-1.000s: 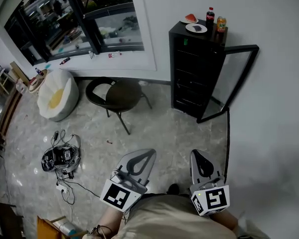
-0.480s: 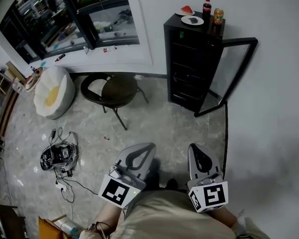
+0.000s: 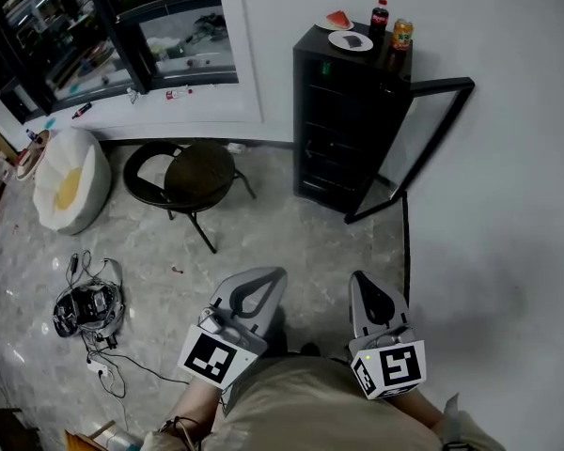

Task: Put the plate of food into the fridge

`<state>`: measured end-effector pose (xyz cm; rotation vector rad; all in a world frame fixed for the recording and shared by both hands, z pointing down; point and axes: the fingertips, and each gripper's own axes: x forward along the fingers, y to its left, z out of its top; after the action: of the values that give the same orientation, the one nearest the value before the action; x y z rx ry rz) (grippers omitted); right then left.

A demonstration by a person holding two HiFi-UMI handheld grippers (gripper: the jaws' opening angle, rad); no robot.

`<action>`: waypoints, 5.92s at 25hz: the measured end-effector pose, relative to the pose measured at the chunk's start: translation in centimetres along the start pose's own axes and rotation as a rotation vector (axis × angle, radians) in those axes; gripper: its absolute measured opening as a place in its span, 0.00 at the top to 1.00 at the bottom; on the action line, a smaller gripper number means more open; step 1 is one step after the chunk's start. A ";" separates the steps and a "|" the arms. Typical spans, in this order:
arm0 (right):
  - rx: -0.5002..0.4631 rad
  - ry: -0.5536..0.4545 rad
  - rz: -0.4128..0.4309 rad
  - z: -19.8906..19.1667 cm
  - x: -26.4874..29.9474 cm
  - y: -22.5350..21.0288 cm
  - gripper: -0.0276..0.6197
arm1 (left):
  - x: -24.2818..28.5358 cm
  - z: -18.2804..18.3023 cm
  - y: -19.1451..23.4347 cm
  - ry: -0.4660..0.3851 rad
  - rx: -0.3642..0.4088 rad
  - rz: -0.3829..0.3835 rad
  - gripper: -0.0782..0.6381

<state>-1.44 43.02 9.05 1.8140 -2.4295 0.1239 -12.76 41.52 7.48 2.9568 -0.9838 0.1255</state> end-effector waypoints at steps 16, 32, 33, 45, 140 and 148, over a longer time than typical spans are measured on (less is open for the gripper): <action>-0.057 0.035 0.011 2.3 11.9 4.1 0.92 | 1.9 -0.5 12.7 -0.043 -0.050 -0.056 0.88; -0.072 0.052 0.126 2.4 18.4 10.4 0.92 | -0.8 -1.7 18.0 -0.051 -0.041 -0.103 0.88; -0.071 0.055 0.134 2.3 18.6 10.5 0.92 | -0.8 -1.9 18.2 -0.044 -0.040 -0.097 0.88; -0.043 0.097 0.213 1.3 20.7 9.4 0.92 | 1.2 -2.3 19.1 0.010 -0.018 -0.059 0.88; 0.062 0.221 -0.169 3.8 43.8 -20.5 0.92 | 40.3 1.2 33.9 0.001 0.073 -0.372 0.88; 0.078 0.248 -0.155 3.1 45.0 -21.5 0.92 | 43.2 1.5 34.7 0.015 0.165 -0.395 0.88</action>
<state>6.43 -6.25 11.99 1.8835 -2.1362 0.4088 1.06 -12.14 9.47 3.2225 -0.3872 0.2278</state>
